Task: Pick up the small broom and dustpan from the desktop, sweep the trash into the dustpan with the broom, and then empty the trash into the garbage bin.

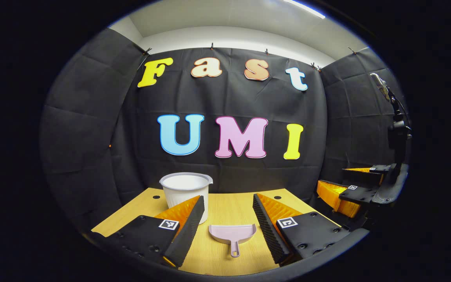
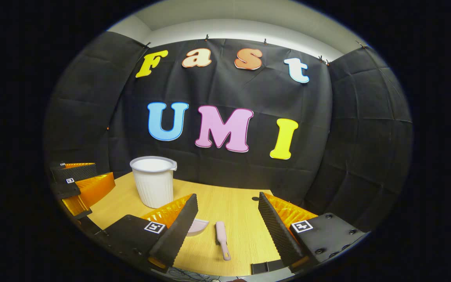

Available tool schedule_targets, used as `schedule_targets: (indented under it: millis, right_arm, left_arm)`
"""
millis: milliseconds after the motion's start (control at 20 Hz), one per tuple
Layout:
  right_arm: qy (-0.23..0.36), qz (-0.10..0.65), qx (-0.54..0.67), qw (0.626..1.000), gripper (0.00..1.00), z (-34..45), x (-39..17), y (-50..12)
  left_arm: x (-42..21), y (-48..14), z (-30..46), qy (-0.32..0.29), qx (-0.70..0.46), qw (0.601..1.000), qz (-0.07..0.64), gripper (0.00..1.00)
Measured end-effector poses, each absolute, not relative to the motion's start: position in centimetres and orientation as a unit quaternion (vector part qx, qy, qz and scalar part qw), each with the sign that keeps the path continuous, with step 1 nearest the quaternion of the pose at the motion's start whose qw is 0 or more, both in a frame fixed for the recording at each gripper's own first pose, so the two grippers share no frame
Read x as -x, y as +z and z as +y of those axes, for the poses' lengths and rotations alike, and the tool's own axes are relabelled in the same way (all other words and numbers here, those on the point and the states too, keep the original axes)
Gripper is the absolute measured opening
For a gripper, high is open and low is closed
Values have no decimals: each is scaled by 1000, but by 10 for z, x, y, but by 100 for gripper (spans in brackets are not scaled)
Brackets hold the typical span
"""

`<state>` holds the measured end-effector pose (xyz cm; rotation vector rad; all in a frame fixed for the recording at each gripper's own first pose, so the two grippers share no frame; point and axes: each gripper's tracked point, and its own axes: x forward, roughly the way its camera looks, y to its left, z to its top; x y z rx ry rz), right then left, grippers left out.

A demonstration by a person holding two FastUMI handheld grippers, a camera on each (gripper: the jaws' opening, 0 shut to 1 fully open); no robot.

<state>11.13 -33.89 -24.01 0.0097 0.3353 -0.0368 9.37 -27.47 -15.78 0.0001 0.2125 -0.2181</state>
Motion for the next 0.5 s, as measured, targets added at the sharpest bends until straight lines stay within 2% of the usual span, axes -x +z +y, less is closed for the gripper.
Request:
schedule_targets:
  millis: [50, 100, 150, 500]
  right_arm:
    - [-18, 171, -4, 985, 96, -339, -111, -243]
    - [-19, 172, -3, 985, 96, -339, -111, -244]
    - [-20, 172, -4, 985, 100, -340, -112, -244]
    - [-26, 163, -12, 986, 100, -342, -118, -241]
  left_arm:
    - [-94, -160, -275, -109, -1, 988, 110, 74]
    - [-95, -160, -274, -108, -3, 988, 108, 74]
    - [-96, -159, -275, -109, -7, 988, 106, 74]
    - [-107, -149, -281, -114, -30, 989, 87, 74]
